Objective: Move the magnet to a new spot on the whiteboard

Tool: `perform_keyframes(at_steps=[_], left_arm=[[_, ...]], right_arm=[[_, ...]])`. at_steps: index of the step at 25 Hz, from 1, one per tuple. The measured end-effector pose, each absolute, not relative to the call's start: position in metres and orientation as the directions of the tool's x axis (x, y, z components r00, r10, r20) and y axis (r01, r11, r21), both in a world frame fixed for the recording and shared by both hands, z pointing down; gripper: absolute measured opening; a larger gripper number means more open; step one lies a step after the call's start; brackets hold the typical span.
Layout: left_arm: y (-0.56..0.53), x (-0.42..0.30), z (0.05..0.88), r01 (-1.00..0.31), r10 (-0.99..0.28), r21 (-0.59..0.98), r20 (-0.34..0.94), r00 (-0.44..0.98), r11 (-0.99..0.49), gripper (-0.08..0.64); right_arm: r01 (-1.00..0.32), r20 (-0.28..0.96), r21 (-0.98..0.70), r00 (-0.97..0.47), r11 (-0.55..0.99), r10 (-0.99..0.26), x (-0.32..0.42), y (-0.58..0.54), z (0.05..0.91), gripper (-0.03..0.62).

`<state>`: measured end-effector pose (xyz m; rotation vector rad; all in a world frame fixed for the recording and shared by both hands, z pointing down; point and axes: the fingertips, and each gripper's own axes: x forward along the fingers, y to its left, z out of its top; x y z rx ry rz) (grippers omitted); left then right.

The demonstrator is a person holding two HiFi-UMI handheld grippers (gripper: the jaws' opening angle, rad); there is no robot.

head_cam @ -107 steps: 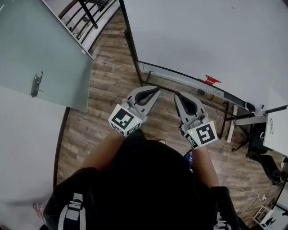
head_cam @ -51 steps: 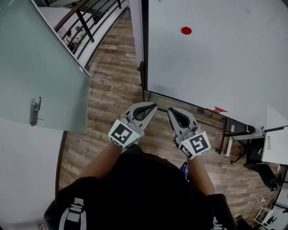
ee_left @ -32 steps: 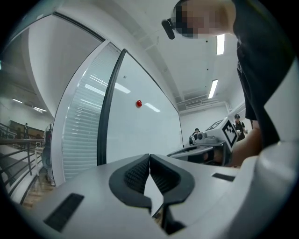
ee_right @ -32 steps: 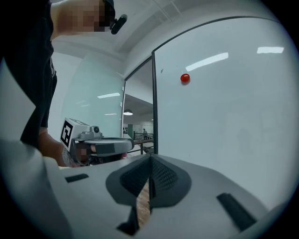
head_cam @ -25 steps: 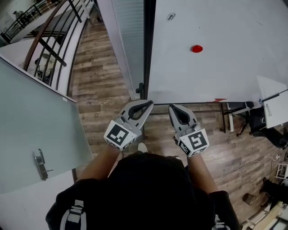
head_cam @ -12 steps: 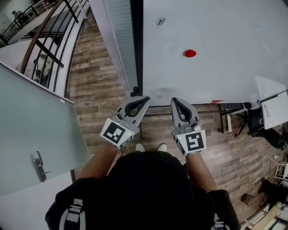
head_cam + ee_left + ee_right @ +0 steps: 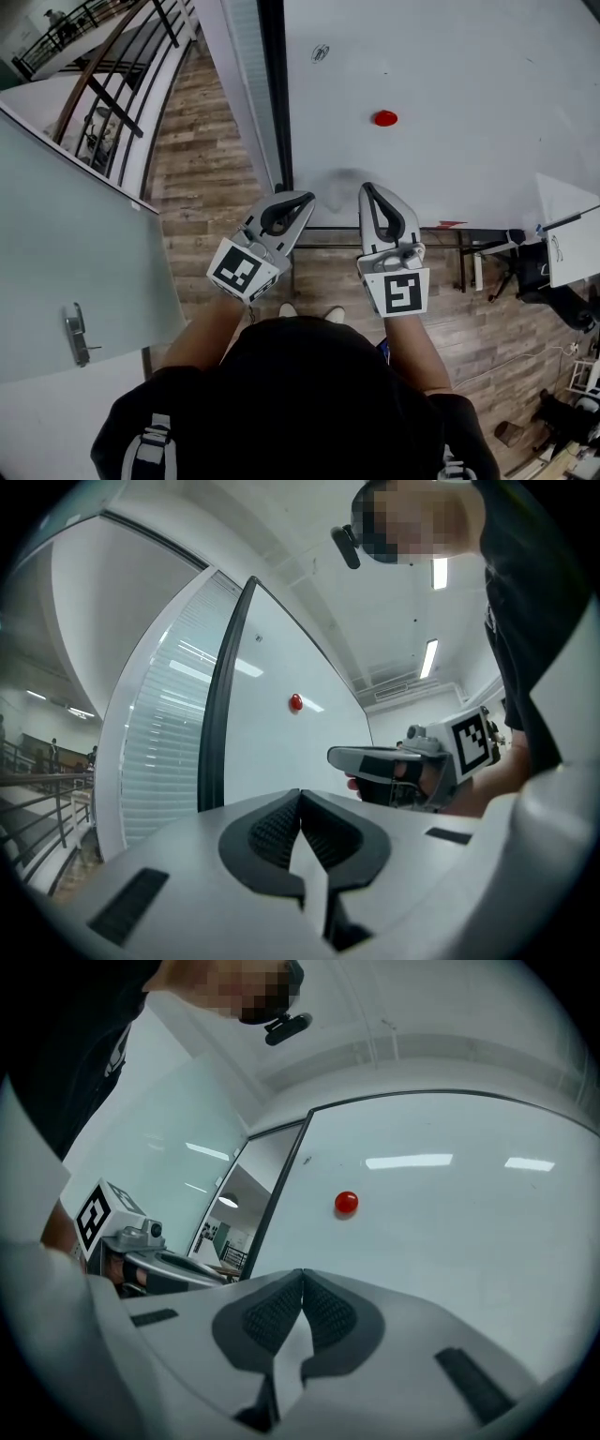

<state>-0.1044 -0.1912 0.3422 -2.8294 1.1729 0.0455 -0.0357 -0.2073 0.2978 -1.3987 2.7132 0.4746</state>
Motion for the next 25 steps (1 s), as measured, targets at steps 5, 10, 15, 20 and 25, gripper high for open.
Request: perform_keyframes(at_steps=[5, 10, 15, 20, 25], left_arm=[[-0.194, -0.102, 0.33, -0.722, -0.72, -0.088, -0.063, 0.691, -0.686, 0.005], [-0.194, -0.102, 0.322, -0.732, -0.729, -0.105, -0.067, 0.681, -0.674, 0.005], [-0.194, -0.101, 0.326, -0.742, -0.739, -0.093, -0.062, 0.67, -0.664, 0.005], [-0.193, -0.1, 0.328, -0.742, -0.741, -0.084, -0.047, 0.67, -0.666, 0.005], [-0.192, -0.096, 0.33, -0.742, -0.741, -0.085, -0.041, 0.67, -0.665, 0.005]], right_arm=[[-0.804, -0.241, 0.267, -0.589, 0.531, -0.771, -0.033, -0.213, 0.278, 0.0], [-0.815, -0.314, 0.281, -0.577, 0.506, -0.754, -0.034, -0.216, 0.253, 0.002], [-0.831, -0.377, 0.289, -0.555, 0.475, -0.741, -0.032, -0.219, 0.232, 0.002], [-0.843, -0.415, 0.288, -0.537, 0.454, -0.735, -0.031, -0.225, 0.217, 0.011], [-0.861, -0.44, 0.305, -0.507, 0.407, -0.741, -0.029, -0.23, 0.211, 0.061]])
